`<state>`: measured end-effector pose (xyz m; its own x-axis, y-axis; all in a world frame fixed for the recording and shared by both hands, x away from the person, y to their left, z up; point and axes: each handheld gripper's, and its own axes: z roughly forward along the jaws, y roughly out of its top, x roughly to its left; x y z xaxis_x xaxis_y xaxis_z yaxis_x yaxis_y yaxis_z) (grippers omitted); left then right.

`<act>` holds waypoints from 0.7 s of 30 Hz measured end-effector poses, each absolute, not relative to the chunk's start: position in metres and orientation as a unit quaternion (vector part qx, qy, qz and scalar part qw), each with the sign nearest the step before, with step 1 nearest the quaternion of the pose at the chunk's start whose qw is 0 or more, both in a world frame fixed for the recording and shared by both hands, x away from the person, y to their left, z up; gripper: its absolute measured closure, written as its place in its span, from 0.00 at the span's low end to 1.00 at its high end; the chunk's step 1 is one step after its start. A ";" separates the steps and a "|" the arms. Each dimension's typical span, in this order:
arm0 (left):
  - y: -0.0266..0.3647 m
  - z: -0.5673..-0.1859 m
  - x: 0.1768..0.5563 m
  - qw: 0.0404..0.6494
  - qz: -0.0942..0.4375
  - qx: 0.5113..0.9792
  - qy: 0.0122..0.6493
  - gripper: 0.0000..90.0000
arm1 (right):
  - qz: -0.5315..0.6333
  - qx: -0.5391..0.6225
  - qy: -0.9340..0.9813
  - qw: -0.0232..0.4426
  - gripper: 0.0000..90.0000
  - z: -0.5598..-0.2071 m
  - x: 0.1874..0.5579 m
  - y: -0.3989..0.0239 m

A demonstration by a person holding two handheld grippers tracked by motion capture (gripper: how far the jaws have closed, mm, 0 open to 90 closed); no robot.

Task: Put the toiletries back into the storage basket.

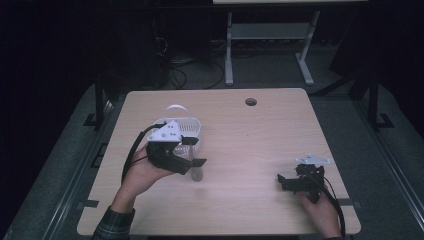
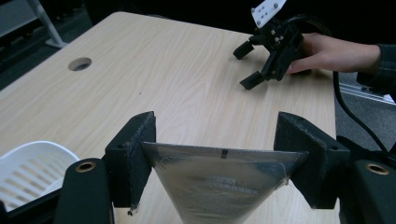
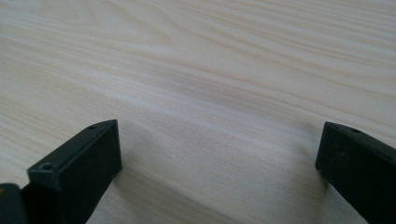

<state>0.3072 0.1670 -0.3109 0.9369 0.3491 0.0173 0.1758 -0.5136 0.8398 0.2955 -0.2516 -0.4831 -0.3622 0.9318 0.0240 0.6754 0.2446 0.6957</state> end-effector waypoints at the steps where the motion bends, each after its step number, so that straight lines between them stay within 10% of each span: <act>1: 0.168 -0.308 0.308 0.470 0.093 0.865 0.152 0.33 | 0.316 0.528 0.762 0.203 0.00 -0.483 0.295 -0.251; 21: 0.185 -0.281 0.321 0.476 0.104 0.858 0.161 0.33 | 0.317 0.527 0.762 0.202 0.00 -0.483 0.295 -0.251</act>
<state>0.3206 0.1847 -0.2809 0.9264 0.3758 0.0241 0.1785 -0.4945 0.8506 0.2953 -0.2515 -0.4830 -0.3620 0.9318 0.0259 0.6757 0.2432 0.6959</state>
